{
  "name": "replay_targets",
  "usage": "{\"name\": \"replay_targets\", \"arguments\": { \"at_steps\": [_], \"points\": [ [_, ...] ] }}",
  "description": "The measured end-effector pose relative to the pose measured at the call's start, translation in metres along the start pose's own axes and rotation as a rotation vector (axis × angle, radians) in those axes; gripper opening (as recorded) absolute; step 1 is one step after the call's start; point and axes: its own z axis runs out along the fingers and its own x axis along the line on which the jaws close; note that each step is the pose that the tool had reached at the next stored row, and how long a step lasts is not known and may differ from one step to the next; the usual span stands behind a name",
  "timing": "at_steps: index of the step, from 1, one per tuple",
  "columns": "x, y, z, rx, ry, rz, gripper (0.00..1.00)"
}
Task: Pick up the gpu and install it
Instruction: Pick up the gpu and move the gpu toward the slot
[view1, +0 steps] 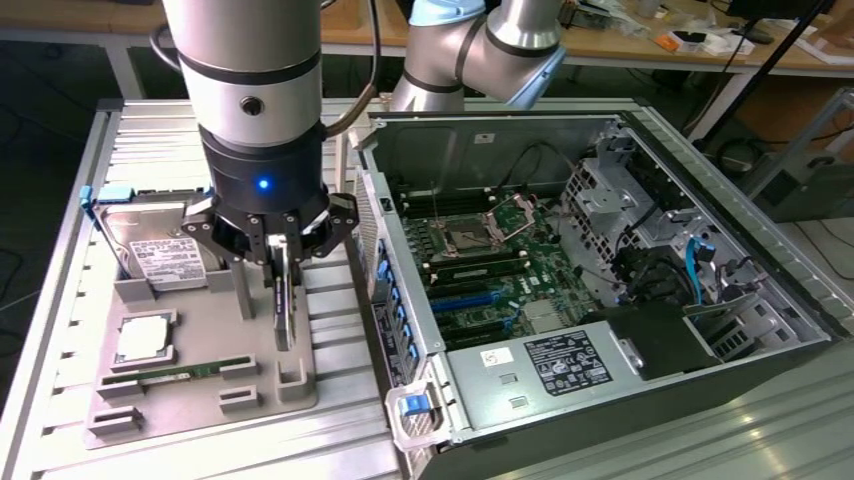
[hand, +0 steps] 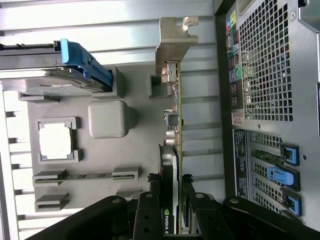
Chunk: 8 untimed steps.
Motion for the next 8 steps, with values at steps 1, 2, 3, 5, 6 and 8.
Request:
{"name": "replay_targets", "arguments": {
  "at_steps": [1,2,3,5,6,8],
  "points": [
    [0.0000,0.0000,-0.0004,0.0000,0.0000,0.000,0.27],
    [0.0000,0.0000,-0.0007,0.0001,0.0000,0.000,0.27],
    [0.0000,0.0000,-0.0010,0.0000,0.0000,0.000,0.27],
    [0.0000,0.0000,-0.0018,0.0001,0.0001,0.000,0.27],
    [0.0000,0.0000,-0.0020,0.0000,0.0000,0.000,0.27],
    [0.0000,0.0001,-0.0027,0.0001,0.0000,0.000,0.27]
  ]
}}
